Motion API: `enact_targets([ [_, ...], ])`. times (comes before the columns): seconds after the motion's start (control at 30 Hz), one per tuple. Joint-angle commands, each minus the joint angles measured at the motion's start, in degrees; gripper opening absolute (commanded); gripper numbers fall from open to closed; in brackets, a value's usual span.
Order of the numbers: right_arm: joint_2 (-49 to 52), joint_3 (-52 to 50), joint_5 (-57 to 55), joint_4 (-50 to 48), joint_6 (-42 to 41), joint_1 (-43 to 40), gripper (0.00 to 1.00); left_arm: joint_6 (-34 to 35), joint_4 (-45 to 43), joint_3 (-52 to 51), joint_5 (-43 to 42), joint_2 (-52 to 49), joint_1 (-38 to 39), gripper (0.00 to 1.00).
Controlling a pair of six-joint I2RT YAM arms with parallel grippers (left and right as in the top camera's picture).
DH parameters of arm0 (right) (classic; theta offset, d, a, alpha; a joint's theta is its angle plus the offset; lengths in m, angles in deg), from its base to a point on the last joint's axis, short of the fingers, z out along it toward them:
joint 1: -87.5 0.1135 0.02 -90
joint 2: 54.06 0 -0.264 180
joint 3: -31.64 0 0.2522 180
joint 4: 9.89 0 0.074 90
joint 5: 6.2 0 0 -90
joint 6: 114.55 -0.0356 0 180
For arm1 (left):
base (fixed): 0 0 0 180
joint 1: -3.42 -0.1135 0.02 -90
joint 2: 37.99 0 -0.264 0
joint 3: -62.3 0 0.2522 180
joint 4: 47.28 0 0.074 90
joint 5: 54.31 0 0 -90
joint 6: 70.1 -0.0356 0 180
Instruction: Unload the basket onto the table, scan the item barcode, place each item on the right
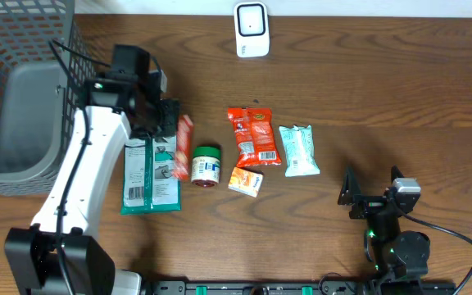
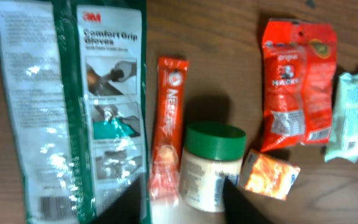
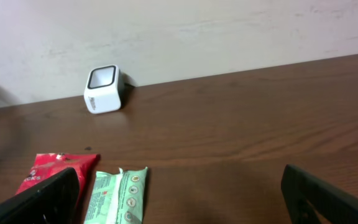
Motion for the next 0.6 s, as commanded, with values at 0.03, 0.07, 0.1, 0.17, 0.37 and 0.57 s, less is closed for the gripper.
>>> enact_targets([
  [0.03,-0.22,-0.04,0.04,0.17,-0.22,-0.33,0.99,1.20,-1.27,-1.90,0.13,0.17,0.42,0.71],
  [0.07,-0.22,-0.04,0.04,0.17,-0.22,-0.33,0.99,1.20,-1.27,-1.75,0.11,0.26,0.35,0.72],
  [0.1,-0.22,-0.04,0.04,0.17,-0.22,-0.33,0.99,1.20,-1.27,-1.64,0.13,0.28,0.37,0.72],
  [0.17,-0.24,-0.04,0.04,0.17,-0.22,-0.33,0.99,1.20,-1.20,-1.51,0.07,0.28,0.37,0.73],
  [0.37,-0.22,-0.04,0.04,0.17,-0.22,-0.33,0.99,1.20,-0.37,-1.53,0.09,0.28,0.37,0.74],
  [0.57,-0.22,-0.04,0.04,0.17,-0.22,-0.33,0.99,1.20,-0.37,-1.53,0.11,0.28,0.37,0.85],
])
